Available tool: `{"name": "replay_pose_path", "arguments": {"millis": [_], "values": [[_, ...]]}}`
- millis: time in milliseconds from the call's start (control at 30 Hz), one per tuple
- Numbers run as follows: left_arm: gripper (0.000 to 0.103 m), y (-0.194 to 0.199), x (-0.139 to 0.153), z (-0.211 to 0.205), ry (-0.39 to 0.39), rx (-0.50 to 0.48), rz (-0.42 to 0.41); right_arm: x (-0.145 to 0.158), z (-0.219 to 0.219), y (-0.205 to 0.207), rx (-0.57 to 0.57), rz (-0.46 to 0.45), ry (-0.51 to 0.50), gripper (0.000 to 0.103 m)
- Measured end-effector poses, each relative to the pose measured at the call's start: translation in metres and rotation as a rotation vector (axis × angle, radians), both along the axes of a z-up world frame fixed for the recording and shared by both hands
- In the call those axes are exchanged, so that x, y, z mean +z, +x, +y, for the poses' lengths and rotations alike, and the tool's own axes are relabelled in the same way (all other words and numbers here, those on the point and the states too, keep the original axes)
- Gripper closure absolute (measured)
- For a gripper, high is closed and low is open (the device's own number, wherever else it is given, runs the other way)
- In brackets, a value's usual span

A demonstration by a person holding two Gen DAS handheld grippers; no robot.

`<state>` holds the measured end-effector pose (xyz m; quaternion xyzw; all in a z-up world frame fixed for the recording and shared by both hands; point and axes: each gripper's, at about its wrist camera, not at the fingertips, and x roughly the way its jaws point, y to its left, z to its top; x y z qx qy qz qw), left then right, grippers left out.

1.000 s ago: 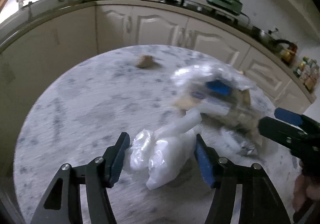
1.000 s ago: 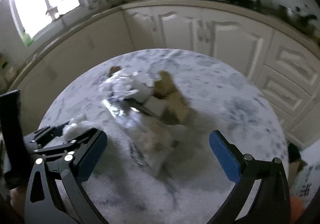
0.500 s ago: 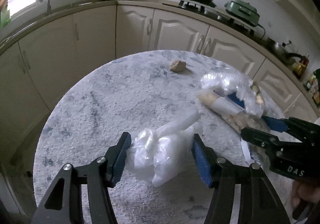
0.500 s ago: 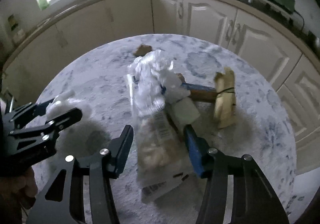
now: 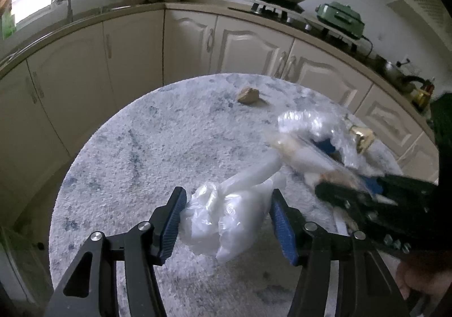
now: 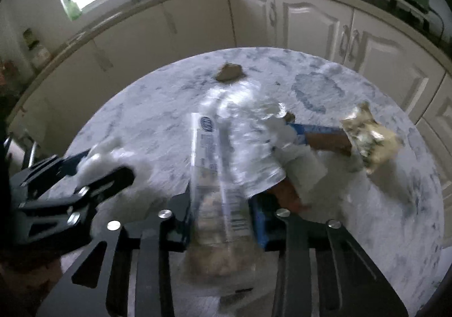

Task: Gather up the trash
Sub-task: 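Grasp the white plastic bag with the left tool while the right tool grasps the snack bar package, then carry both items to the blue bin and release them inside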

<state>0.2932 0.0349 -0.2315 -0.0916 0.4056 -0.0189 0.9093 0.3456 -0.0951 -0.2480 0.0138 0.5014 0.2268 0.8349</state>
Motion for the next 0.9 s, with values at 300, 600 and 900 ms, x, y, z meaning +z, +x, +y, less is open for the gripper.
{"name": "replay_pose_path", "arguments": {"millis": [300,600,900], "values": [[0.051,-0.033,0.018,-0.019,0.016,-0.044,-0.032,0.023,-0.026,-0.051,-0.057,-0.007,0.117,0.071],[0.051,-0.077,0.057,-0.045,0.035,-0.073,-0.11,0.071,-0.064,-0.102,-0.125,-0.104,0.198,0.071],[0.051,-0.111,0.099,-0.099,0.048,-0.18,-0.206,0.116,-0.127,-0.142,-0.271,-0.229,0.19,0.071]]}}
